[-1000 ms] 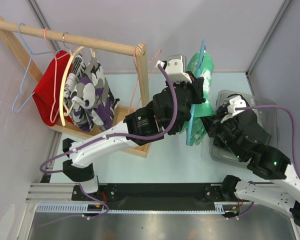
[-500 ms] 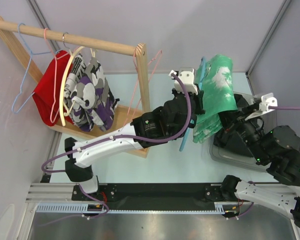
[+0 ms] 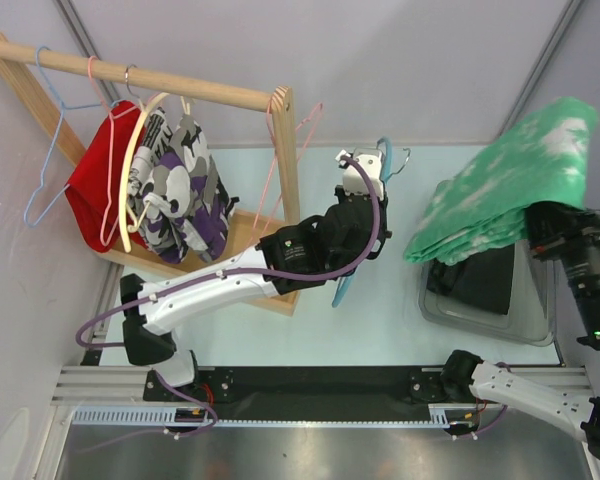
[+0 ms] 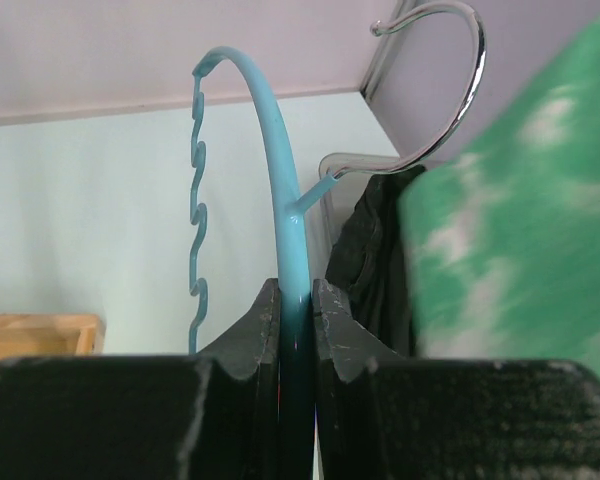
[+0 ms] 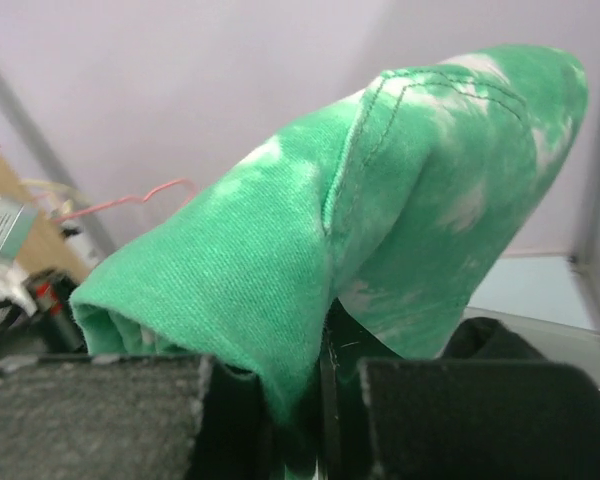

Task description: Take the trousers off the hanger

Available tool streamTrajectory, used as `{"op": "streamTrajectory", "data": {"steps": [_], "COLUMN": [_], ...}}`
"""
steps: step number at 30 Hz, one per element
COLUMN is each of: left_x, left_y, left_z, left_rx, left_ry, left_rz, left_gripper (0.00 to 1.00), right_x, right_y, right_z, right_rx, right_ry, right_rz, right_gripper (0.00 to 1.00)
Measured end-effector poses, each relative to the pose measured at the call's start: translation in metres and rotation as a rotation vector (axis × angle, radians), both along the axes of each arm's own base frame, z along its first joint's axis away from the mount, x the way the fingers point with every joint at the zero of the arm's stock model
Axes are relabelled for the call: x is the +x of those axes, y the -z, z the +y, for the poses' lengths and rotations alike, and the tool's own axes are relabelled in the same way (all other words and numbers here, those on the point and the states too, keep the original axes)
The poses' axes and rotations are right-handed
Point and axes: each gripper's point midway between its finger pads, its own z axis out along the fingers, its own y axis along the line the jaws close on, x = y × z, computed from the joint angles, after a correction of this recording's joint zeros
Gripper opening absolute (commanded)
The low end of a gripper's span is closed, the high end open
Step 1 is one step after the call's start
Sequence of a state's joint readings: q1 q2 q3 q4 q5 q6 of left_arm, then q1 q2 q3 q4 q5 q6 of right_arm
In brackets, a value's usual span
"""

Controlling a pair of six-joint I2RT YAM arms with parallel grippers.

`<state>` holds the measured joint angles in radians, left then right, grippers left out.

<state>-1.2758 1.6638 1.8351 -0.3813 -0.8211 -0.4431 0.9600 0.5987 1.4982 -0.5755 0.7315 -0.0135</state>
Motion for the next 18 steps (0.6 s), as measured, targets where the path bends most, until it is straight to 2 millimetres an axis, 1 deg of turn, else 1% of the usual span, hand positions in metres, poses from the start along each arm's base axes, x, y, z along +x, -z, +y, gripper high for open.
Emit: {"op": "streamTrajectory", "data": {"steps": [3, 5, 9, 11, 14, 18], "left_x": [-0.004, -0.01, -0.03, -0.043, -0.062, -0.089], "left_y": [0.011, 0.018, 0.019, 0.014, 0.003, -0.025], "left_z": [0.0, -0.001, -0.004, -0.003, 0.006, 0.023], "left_rx": [0.029, 0.046, 0.033, 0.012, -0.023, -0.087], "left_ry": [0.036, 0.078, 0.202, 0.272, 0.361, 0.482], "left_rz": [0.02, 0.039, 0.086, 0.107, 0.128, 0.127], "left_gripper": [0.0, 0.0, 0.0, 0.0, 0.0, 0.0], "right_x": [-0.002, -0.002, -0.001, -0.002, -0.002, 0.003], "right_y": [-0.008, -0.008, 0.007, 0.014, 0.031, 0.062], "right_z": [-0.03, -0.046, -0.076, -0.087, -0.098, -0.103], "right_rx": [0.004, -0.003, -0.053, -0.065, -0.081, -0.075], "right_ry": [0.118, 0.199, 0.35, 0.4, 0.386, 0.318], "right_rz": [0.01, 0.031, 0.104, 0.139, 0.175, 0.19], "right_gripper": [0.0, 0.0, 0.0, 0.0, 0.0, 0.0]}}
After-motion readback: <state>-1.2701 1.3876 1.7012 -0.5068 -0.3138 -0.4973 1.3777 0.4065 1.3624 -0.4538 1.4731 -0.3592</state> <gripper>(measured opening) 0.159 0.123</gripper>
